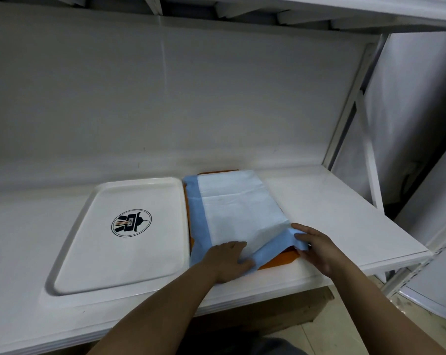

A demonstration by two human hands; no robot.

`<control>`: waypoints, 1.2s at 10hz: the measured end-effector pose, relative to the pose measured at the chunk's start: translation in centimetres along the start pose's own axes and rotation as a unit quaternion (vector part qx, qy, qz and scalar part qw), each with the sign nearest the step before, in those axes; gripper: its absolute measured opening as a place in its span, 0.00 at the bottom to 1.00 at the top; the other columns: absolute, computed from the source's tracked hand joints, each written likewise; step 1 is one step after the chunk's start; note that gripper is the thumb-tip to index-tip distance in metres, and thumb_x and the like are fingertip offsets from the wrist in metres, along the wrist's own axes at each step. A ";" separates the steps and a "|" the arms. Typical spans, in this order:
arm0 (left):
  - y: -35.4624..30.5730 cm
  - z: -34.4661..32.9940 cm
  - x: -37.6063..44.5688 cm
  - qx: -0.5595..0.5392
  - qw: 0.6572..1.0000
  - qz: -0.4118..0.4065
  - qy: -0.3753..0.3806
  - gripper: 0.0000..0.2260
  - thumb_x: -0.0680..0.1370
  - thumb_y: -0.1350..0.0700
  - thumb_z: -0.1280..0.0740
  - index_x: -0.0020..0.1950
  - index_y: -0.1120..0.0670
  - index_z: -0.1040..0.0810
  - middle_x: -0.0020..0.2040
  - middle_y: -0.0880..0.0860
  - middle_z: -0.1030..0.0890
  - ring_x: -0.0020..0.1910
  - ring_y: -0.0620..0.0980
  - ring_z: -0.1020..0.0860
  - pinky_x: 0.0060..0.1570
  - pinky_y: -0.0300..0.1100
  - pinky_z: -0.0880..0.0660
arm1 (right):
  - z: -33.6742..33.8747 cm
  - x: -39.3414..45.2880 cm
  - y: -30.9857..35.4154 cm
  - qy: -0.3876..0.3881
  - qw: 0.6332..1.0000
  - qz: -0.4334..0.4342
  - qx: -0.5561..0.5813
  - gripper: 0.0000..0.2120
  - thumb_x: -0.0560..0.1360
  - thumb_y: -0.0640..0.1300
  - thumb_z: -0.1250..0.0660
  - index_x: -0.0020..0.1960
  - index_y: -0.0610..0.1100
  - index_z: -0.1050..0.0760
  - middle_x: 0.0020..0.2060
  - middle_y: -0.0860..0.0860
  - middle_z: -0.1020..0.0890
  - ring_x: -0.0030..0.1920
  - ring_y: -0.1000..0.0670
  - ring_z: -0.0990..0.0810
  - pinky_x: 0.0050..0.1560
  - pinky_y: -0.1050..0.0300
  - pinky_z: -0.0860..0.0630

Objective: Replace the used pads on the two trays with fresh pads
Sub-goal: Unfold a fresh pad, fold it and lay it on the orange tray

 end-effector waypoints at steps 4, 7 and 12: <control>1.4 -0.2 0.4 -0.055 0.998 0.029 0.005 0.35 0.76 0.31 0.49 0.78 0.50 0.47 0.78 0.50 0.44 0.75 0.50 0.43 0.73 0.49 0.44 | -4.2 -1.0 -0.3 0.070 0.882 -0.065 0.461 0.15 0.71 0.41 0.29 0.56 0.39 0.26 0.55 0.41 0.21 0.46 0.46 0.16 0.39 0.56 0.18; 1.1 1.6 0.6 -0.120 0.993 0.009 -0.010 0.27 0.80 0.46 0.42 0.77 0.50 0.44 0.77 0.51 0.41 0.73 0.51 0.38 0.71 0.45 0.40 | -9.2 -5.0 -1.5 0.044 0.975 -0.126 0.179 0.14 0.76 0.31 0.38 0.62 0.36 0.32 0.49 0.38 0.21 0.46 0.41 0.20 0.29 0.53 0.19; 1.7 4.1 2.3 -0.054 0.992 0.011 -0.118 0.14 0.80 0.52 0.40 0.63 0.56 0.25 0.61 0.55 0.22 0.59 0.53 0.25 0.55 0.44 0.28 | -10.5 -4.6 -1.2 0.060 0.969 -0.123 0.206 0.09 0.75 0.28 0.39 0.51 0.38 0.28 0.45 0.41 0.20 0.43 0.44 0.20 0.32 0.57 0.18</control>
Point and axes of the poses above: each hand's wrist, its own x-axis towards the middle knuckle, its own z-axis out of the back of the hand, y = z × x, the point moved 8 cm from there along x, towards the middle knuckle
